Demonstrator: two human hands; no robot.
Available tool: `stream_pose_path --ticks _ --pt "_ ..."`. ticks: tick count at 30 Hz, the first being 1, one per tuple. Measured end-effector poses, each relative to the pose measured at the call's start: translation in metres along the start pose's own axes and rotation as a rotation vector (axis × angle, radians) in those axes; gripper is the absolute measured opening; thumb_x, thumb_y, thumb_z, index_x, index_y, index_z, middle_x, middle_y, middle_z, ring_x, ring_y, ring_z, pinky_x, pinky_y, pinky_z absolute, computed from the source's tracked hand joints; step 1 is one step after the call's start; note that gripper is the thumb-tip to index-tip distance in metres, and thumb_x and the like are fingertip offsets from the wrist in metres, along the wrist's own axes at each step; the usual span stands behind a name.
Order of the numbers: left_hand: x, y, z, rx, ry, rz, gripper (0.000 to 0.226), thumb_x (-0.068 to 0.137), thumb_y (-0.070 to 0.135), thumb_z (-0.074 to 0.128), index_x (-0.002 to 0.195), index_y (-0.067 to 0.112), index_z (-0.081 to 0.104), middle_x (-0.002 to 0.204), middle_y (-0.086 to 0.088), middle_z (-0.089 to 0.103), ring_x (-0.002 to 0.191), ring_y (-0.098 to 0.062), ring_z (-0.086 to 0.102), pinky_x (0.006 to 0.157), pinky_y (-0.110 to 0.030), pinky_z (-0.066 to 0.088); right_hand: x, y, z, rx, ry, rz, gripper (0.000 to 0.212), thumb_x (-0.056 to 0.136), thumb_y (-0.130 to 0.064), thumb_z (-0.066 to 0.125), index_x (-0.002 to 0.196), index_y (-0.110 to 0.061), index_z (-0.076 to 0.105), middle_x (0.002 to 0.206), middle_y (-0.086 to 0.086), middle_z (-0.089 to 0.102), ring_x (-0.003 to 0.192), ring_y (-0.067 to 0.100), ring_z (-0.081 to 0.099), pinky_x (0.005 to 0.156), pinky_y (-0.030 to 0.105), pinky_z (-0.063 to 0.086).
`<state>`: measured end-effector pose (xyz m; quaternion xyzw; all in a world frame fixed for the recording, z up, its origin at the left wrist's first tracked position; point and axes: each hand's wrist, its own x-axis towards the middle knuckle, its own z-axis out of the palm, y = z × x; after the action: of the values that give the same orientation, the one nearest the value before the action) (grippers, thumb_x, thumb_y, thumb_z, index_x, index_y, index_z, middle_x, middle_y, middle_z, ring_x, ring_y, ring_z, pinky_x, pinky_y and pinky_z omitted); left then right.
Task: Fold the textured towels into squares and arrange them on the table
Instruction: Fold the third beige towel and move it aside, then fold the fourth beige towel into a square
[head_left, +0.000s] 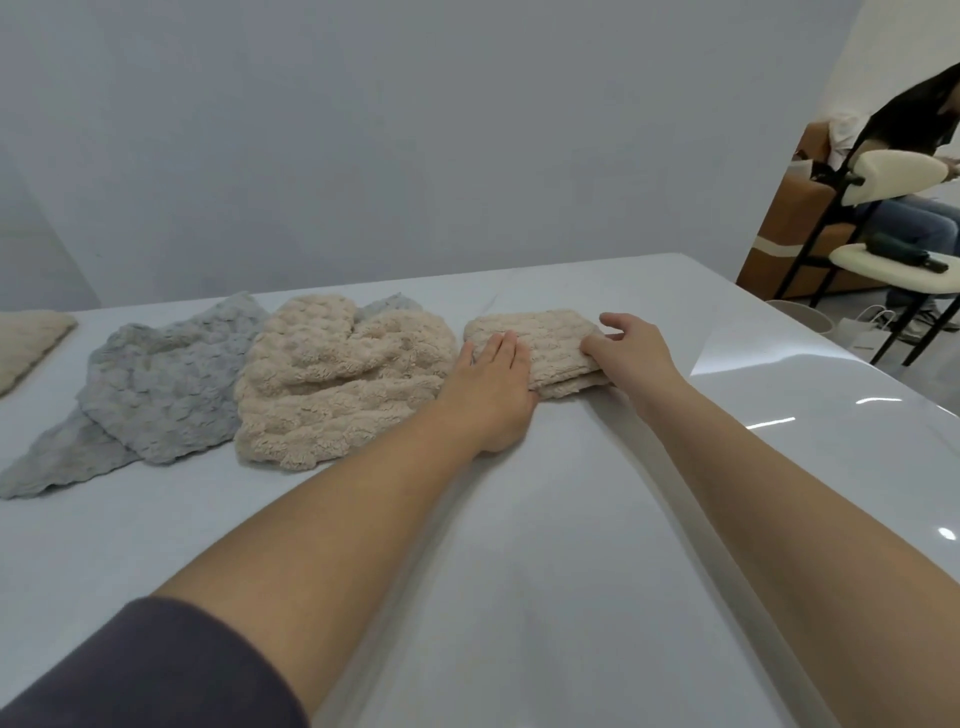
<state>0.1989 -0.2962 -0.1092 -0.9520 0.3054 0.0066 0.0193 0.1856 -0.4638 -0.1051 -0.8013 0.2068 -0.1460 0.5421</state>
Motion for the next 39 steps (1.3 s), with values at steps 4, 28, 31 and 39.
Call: stream_pose_path --ticks 4,28,31,39 --pt "0.029 -0.013 -0.001 0.018 0.004 -0.036 0.061 0.103 0.036 0.019 0.152 0.006 -0.002 0.161 -0.009 -0.006 0.148 -0.022 -0.006 0.119 -0.044 -0.004 0.029 0.001 0.016 -0.026 0.055 -0.045 0.051 0.087 -0.016 0.053 0.138 -0.015 0.05 0.122 0.004 0.061 0.107 0.018 0.058 0.097 0.031 0.047" --pt "0.107 -0.052 0.009 -0.055 -0.055 -0.244 0.066 0.099 0.039 0.015 0.152 0.007 -0.008 0.16 -0.008 -0.013 0.148 -0.019 -0.012 0.118 -0.049 -0.005 0.111 -0.006 0.068 -1.038 -0.375 -0.449 0.055 0.104 -0.033 0.012 0.155 -0.016 0.001 0.163 -0.005 -0.004 0.149 0.014 -0.006 0.115 0.057 -0.005" --pt "0.107 -0.051 0.001 -0.015 -0.129 -0.262 0.067 0.099 0.043 0.013 0.152 0.007 -0.008 0.16 -0.008 -0.013 0.148 -0.019 -0.011 0.118 -0.049 -0.009 0.109 -0.008 0.066 -1.048 -0.399 -0.433 0.054 0.104 -0.033 0.012 0.155 -0.017 0.002 0.163 -0.006 -0.004 0.149 0.013 -0.004 0.115 0.058 -0.005" --pt "0.024 -0.078 -0.031 0.128 0.212 -0.231 0.05 0.097 0.023 0.027 0.144 0.007 0.032 0.151 -0.007 0.033 0.142 -0.022 0.023 0.118 -0.052 -0.001 0.043 -0.024 0.062 -0.763 -0.408 -0.52 0.053 0.103 -0.022 0.02 0.155 -0.019 0.007 0.162 -0.007 0.004 0.149 0.011 -0.001 0.118 0.051 -0.008"
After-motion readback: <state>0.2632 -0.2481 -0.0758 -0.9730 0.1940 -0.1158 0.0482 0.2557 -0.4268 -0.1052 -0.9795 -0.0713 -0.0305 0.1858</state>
